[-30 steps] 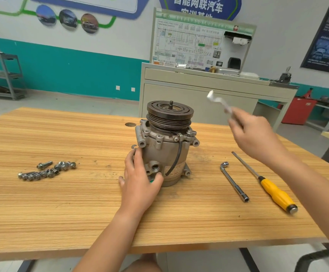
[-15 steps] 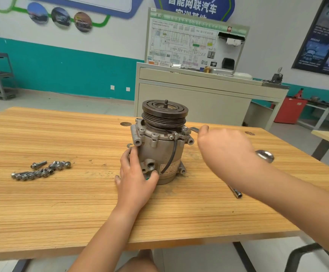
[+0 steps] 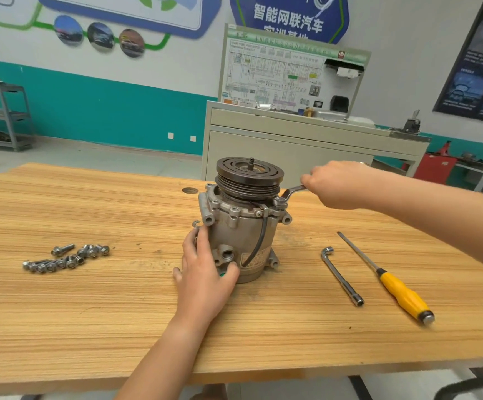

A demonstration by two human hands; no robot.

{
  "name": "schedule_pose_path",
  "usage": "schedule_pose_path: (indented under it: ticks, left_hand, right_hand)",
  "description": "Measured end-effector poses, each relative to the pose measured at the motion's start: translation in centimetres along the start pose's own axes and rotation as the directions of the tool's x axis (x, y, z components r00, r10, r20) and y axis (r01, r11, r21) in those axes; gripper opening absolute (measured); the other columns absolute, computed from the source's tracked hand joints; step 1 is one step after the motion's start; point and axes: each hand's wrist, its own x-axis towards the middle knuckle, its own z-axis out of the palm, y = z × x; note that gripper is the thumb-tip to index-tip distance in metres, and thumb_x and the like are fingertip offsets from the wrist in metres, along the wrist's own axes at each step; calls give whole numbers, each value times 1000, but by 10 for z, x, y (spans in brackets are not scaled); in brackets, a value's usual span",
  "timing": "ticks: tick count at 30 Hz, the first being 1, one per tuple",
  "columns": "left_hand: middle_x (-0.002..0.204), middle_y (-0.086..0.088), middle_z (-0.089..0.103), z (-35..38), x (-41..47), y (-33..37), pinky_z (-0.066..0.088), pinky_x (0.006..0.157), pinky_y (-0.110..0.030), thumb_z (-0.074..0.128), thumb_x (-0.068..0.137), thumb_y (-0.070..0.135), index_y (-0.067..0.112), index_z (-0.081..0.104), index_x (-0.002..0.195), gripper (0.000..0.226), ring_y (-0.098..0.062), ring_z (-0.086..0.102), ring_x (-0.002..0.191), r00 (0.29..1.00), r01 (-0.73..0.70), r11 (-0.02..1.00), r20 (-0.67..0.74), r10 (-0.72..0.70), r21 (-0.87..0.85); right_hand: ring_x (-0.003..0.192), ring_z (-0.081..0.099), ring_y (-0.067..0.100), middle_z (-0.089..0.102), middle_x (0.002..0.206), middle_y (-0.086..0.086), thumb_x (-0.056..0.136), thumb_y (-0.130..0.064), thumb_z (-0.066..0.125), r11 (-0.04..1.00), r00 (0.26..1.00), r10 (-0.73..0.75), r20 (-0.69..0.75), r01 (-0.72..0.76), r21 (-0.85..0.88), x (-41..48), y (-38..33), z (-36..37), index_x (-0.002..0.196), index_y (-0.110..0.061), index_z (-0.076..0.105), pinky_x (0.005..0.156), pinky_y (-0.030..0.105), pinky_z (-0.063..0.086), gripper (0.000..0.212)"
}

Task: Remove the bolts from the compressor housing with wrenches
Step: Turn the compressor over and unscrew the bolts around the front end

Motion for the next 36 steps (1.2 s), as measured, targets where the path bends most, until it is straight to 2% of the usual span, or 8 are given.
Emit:
schedule_pose_path:
  ticks: [3, 8, 11, 13, 17, 20, 32, 36]
  left_hand:
    - [154, 2, 8, 1, 0, -1, 20, 111, -51, 61, 85, 31, 21, 8, 149, 83, -17, 22, 139, 1000, -2, 1000, -8, 2, 2]
    - [154, 0, 10, 1, 0, 0, 20, 111, -52, 61, 85, 31, 19, 11, 149, 82, -19, 23, 139, 1000, 5, 1000, -8, -5, 10]
    - [154, 0, 9, 1, 0, 1, 19, 111, -55, 61, 85, 31, 19, 10, 149, 83, -19, 21, 140, 1000, 9, 1000, -5, -9, 11]
    - [154, 0, 9, 1, -1, 1, 18, 111, -54, 61, 85, 31, 19, 10, 149, 83, -19, 20, 140, 1000, 11, 1000, -6, -11, 12]
    - [154, -1, 10, 1, -1, 2, 19, 111, -55, 61, 85, 30, 18, 11, 149, 82, -20, 24, 138, 1000, 14, 1000, -6, -14, 12]
    - [154, 0, 9, 1, -1, 2, 19, 110, -55, 61, 85, 31, 18, 11, 149, 82, -21, 26, 137, 1000, 17, 1000, -3, -17, 11]
    - [152, 2, 12, 3, 0, -1, 17, 108, -55, 61, 84, 30, 21, 12, 149, 82, -21, 32, 134, 1000, 8, 1000, -21, -8, 11]
    - [152, 4, 11, 4, 2, -3, 16, 108, -54, 61, 84, 30, 22, 10, 149, 82, -20, 30, 135, 1000, 0, 1000, -22, 0, -1]
  right_hand:
    - [85, 57, 27, 60, 95, 9, 90, 2, 37, 999, 992, -21, -126, 26, 36, 28, -9, 13, 106, -4, 51, 83, 36, 47, 23]
    - [94, 59, 30, 65, 104, 13, 98, -16, 38, 909, 948, 164, -272, -38, 415, 37, -15, 41, 118, -7, 52, 75, 38, 48, 26]
    - [87, 62, 26, 67, 91, 8, 98, -22, 40, 448, 799, 540, -265, -6, 894, 14, -17, 47, 111, -8, 55, 73, 33, 49, 24]
    - [67, 57, 18, 57, 70, -1, 98, -20, 39, 253, 719, 654, -235, 85, 964, -10, -18, 40, 109, -17, 52, 56, 22, 45, 17]
    - [56, 48, 10, 51, 63, -10, 96, -23, 43, 595, 896, 406, -181, -108, 797, -55, -21, 19, 123, -27, 56, 49, 26, 35, 30]
    - [68, 50, 21, 60, 80, 0, 96, -21, 40, 795, 905, 405, -129, -278, 539, -69, -34, 8, 124, -32, 51, 56, 30, 40, 33]
    - [51, 29, 18, 26, 58, 3, 85, 6, 41, 975, 976, 216, -28, -215, 54, -65, -76, -35, 135, 5, 31, 37, 26, 19, 51]
    - [46, 30, 16, 32, 57, -1, 89, -2, 37, 980, 978, 200, -66, -200, 16, -64, -61, -19, 137, -3, 30, 39, 25, 19, 49]
